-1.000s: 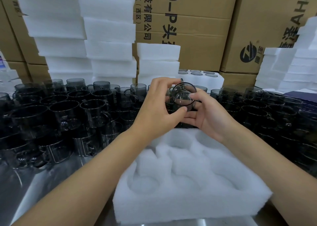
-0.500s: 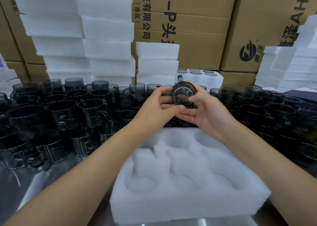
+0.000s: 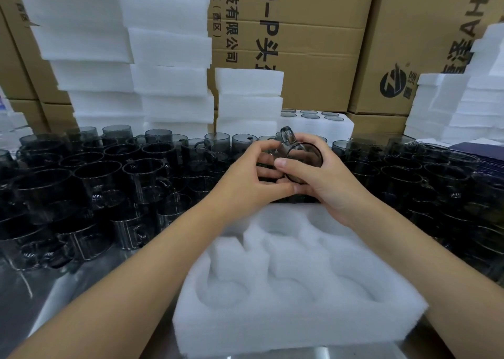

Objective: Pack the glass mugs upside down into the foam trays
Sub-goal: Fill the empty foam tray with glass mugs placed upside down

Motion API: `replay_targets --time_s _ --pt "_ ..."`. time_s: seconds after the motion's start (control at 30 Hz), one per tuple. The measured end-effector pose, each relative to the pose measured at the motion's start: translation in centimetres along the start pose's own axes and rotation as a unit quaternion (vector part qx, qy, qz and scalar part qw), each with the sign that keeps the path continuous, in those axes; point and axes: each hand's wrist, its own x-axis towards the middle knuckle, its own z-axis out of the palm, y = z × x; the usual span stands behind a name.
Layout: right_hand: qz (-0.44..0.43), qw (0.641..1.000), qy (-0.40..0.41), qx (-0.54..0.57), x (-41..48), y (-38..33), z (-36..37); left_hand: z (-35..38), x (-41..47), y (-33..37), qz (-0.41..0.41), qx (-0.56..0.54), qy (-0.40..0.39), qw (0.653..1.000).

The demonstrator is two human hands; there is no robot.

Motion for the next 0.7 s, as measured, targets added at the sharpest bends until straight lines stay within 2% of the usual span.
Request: replay_targets --time_s 0.1,0.33,0.43,0.53,0.7 --pt "-0.006 1.000 -0.003 0.002 -0.1 -0.2 0.0 -0.3 -0.2 0.1 -0.002 0.012 0.001 1.000" --pt "-0.014 0.998 -0.065 0.013 -0.3 -0.6 0.7 -1.9 -2.0 0.7 0.019 0.005 0.039 0.999" --pt "0.006 0.993 -0.107 0.040 -0.5 -0.8 0.8 -2.4 -2.6 1.2 -0.006 -0.014 0.045 0.999" --pt "-0.004 0.988 -0.151 0.020 -0.7 -0.9 0.7 -3.2 -3.0 1.6 -0.034 -0.048 0.047 0.997" --pt "-0.029 0.987 -0.157 -0.011 -0.6 -0.9 0.3 -4.8 -2.7 1.9 -0.073 -0.086 0.068 0.991"
